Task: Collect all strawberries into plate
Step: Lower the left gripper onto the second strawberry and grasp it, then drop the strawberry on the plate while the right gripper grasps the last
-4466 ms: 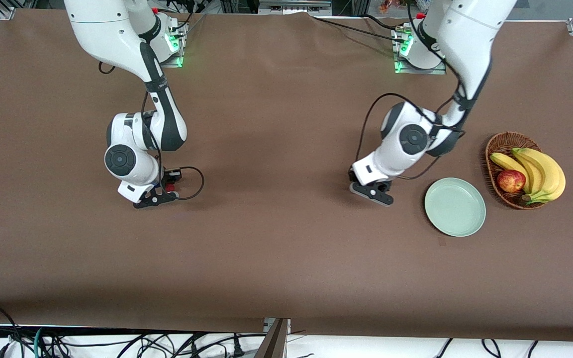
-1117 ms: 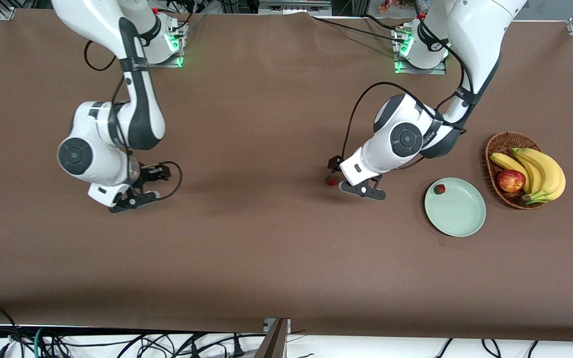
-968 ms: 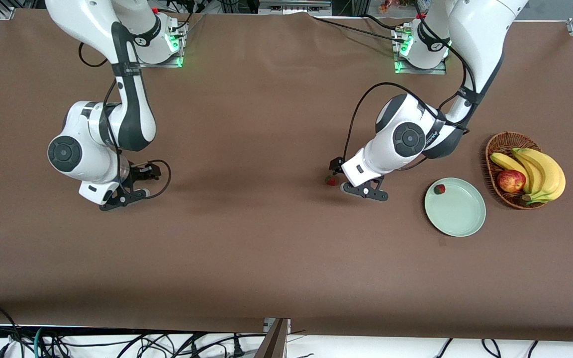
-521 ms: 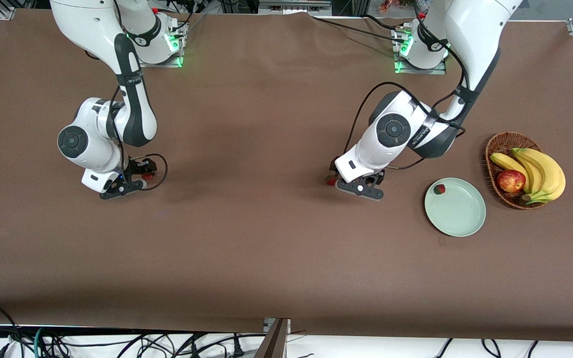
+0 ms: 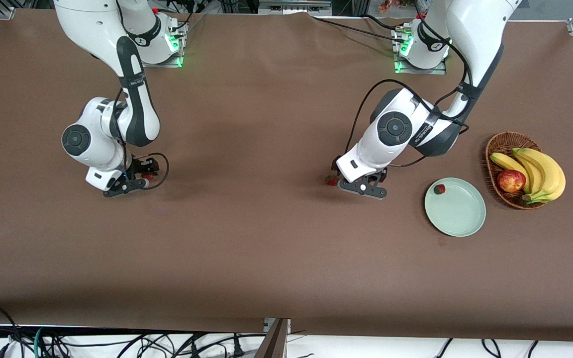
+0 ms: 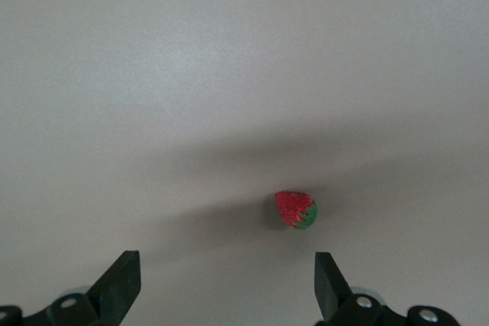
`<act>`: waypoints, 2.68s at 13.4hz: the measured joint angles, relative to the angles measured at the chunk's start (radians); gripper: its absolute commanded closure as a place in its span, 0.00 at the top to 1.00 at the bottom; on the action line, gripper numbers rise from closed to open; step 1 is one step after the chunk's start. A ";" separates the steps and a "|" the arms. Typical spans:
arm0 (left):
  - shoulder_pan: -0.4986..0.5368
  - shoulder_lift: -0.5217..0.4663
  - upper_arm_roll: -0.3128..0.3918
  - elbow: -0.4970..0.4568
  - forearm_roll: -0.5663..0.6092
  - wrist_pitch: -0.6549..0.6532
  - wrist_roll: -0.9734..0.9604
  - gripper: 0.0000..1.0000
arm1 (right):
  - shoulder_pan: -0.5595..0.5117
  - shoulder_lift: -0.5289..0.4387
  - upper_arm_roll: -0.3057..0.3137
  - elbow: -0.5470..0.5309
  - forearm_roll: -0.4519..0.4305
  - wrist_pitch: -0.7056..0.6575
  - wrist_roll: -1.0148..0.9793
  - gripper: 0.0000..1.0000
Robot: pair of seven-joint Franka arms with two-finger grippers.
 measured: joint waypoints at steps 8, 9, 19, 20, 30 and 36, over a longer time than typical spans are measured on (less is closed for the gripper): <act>-0.014 0.111 -0.001 -0.015 0.000 0.098 -0.016 1.00 | -0.002 0.034 -0.003 -0.005 0.092 0.015 -0.106 0.32; -0.028 0.145 -0.002 -0.015 0.000 0.146 -0.050 1.00 | -0.003 0.034 -0.003 -0.006 0.093 0.014 -0.109 0.25; -0.089 0.195 0.012 -0.007 0.174 0.226 -0.189 0.24 | 0.008 0.029 0.004 0.031 0.106 -0.014 -0.100 0.20; -0.089 0.196 0.012 -0.007 0.174 0.229 -0.189 0.17 | 0.012 0.028 0.005 0.049 0.108 -0.036 -0.080 0.20; -0.012 0.123 0.008 0.043 0.169 0.057 -0.115 0.11 | 0.089 0.018 0.015 0.303 0.111 -0.351 0.362 0.20; 0.173 0.012 0.002 0.097 0.066 -0.223 0.427 0.13 | 0.219 0.018 0.071 0.389 0.134 -0.353 0.752 0.20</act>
